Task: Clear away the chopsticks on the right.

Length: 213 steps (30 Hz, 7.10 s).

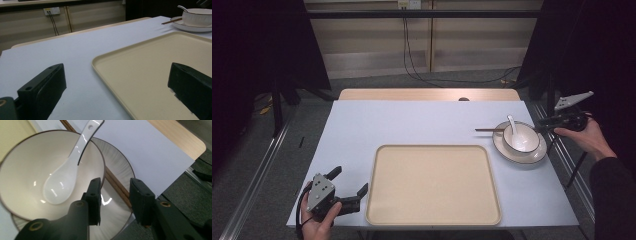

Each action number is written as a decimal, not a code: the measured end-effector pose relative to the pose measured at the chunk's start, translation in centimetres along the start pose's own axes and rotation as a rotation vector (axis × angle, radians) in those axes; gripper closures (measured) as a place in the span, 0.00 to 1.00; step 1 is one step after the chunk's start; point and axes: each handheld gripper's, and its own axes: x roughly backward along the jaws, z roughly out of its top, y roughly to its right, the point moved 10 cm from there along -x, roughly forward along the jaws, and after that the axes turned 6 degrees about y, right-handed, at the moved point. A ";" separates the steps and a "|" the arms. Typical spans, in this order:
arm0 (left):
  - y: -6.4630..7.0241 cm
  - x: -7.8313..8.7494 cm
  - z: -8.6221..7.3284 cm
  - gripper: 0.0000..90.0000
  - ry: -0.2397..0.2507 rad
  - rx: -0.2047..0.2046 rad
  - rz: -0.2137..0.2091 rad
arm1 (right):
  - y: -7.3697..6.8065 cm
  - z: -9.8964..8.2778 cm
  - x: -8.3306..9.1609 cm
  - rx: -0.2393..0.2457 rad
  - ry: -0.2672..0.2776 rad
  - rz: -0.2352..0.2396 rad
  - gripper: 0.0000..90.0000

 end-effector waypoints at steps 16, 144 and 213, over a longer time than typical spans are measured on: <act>-0.1 0.2 0.0 0.02 0.002 -0.009 -0.004 | 1.7 -0.7 -3.7 0.016 -0.107 0.005 0.89; -0.4 0.2 0.5 0.02 0.037 -0.011 0.016 | -18.0 -1.2 4.0 -0.394 0.140 -0.040 0.94; -0.9 0.5 0.4 0.02 0.029 -0.034 0.024 | -28.0 -1.4 -4.7 -0.580 -0.031 -0.031 0.72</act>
